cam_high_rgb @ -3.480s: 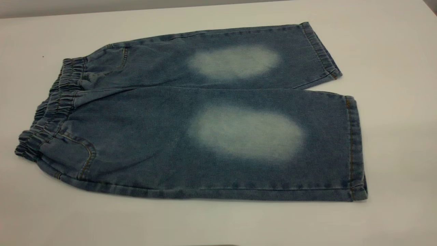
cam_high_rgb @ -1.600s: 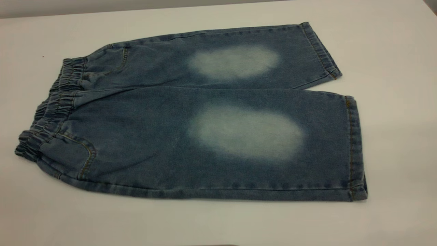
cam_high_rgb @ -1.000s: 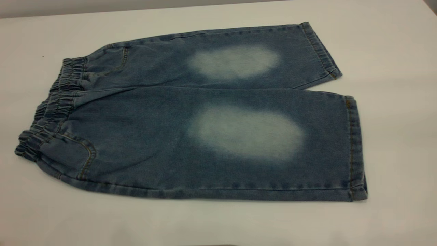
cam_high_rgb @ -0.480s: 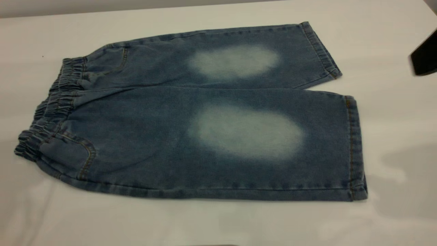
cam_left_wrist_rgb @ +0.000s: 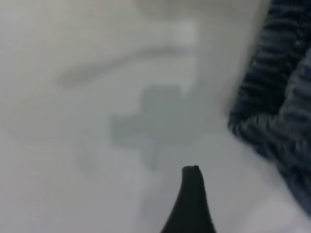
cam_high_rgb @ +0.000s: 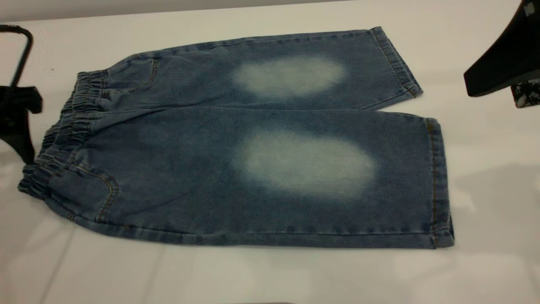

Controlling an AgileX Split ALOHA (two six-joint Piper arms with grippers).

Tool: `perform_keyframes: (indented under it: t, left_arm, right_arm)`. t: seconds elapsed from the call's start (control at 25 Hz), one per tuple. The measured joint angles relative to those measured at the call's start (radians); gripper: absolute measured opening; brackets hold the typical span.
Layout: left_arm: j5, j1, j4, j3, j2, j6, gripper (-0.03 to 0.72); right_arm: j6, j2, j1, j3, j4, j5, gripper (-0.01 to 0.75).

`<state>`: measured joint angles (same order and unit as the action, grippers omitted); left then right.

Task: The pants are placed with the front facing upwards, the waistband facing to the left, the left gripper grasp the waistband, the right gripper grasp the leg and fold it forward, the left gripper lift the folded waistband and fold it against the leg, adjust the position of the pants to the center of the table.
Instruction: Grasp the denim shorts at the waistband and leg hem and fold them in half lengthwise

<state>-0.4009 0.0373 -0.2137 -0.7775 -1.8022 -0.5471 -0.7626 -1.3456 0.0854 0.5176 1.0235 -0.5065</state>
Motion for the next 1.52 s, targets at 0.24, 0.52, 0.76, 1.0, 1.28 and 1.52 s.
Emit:
perform_keyframes:
  t: [0.24,0.52,0.76,1.0,1.28,1.52]
  left_arm:
    - [0.056,0.000,0.010,-0.010,-0.097,-0.016,0.552]
    - [0.170,0.000,0.019,-0.011,-0.183,-0.031,0.550]
    - [0.199,0.000,0.030,-0.018,-0.205,-0.033,0.447]
    - [0.249,0.001,0.032,-0.021,-0.204,-0.035,0.125]
    - [0.213,0.014,0.027,-0.050,-0.091,-0.030,0.089]
    - [0.208,0.018,0.026,-0.053,0.016,0.003,0.089]
  right_arm:
    - [-0.007,0.000,0.000,0.000,0.007,0.002,0.437]
    - [-0.008,0.000,0.000,0.000,0.007,0.002,0.437]
    - [-0.008,0.000,0.000,0.000,0.009,0.003,0.437]
    - [-0.007,0.000,0.000,0.000,0.009,-0.015,0.437]
    - [-0.008,-0.079,0.000,-0.026,0.074,-0.013,0.437]
    - [-0.072,-0.287,0.000,-0.050,0.245,-0.017,0.437]
